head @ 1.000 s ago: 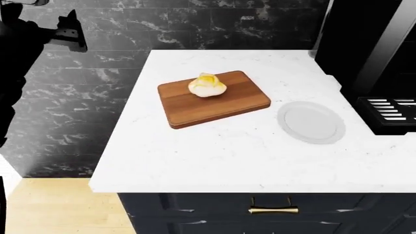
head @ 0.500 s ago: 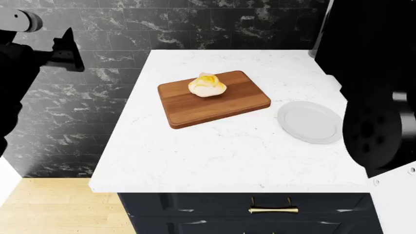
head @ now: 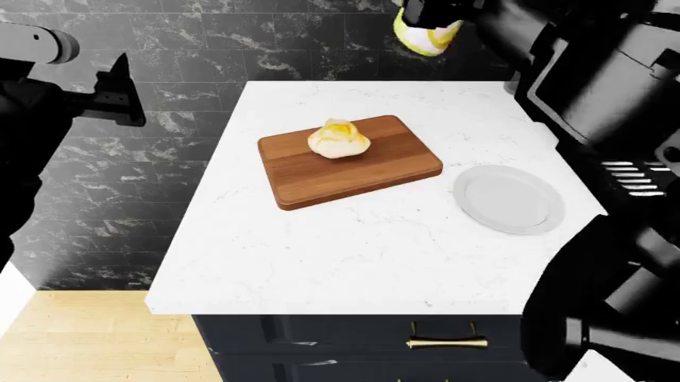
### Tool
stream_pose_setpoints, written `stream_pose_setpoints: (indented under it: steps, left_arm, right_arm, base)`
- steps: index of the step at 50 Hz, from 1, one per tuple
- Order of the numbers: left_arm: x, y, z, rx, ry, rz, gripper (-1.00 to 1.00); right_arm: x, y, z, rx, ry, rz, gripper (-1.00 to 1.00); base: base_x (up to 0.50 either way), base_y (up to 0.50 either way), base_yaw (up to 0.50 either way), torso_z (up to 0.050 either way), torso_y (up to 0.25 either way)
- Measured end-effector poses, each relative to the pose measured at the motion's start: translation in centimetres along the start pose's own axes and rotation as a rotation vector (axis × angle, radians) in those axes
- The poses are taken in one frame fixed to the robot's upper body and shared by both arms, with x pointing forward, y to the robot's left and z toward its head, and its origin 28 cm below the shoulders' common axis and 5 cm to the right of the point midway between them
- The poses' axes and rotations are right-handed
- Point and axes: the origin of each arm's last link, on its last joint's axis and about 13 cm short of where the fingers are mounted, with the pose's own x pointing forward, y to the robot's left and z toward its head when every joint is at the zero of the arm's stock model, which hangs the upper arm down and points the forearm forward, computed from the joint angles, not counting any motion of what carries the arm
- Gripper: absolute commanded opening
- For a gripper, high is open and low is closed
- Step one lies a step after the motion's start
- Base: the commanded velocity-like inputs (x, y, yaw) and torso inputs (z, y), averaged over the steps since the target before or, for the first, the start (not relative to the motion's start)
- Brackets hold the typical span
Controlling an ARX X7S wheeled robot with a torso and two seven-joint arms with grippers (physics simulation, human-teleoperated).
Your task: Pick the chicken breast from the plate and place it on the cutting board. Then pick the condiment bottle from the cabinet and place it next to the cutting board.
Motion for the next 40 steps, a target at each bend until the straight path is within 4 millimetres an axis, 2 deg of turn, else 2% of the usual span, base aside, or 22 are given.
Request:
stream_pose_setpoints:
  steps: [8,17,28,40]
  left_arm:
    - [-0.5,-0.2,0.2,0.002,-0.004,-0.009,1.0]
    - [-1.0,-0.4,0.4,0.006,-0.006,-0.014,1.0]
    - [-1.1,-0.7,0.4,0.011,-0.006,-0.023,1.0]
    - [-1.0,-0.8,0.4,0.015,-0.005,-0.027,1.0]
  right_arm:
    - [-2.1,0.4,-4.7,-0.018,0.029,0.003,-1.0]
    - [-4.1,0.7,-8.0,-0.015,0.068,0.001,-1.0]
    - [-5.5,0.7,-10.6,-0.055,0.108,-0.042,-1.0]
    - [-5.6,0.3,-12.3,-0.141,0.145,-0.096,-1.0]
  base:
    - [0.0,0.0,0.0,0.0,0.001]
    - [0.0,0.0,0.0,0.0,0.0]
    - [0.0,0.0,0.0,0.0,0.0]
    - [0.0,0.0,0.0,0.0,0.0]
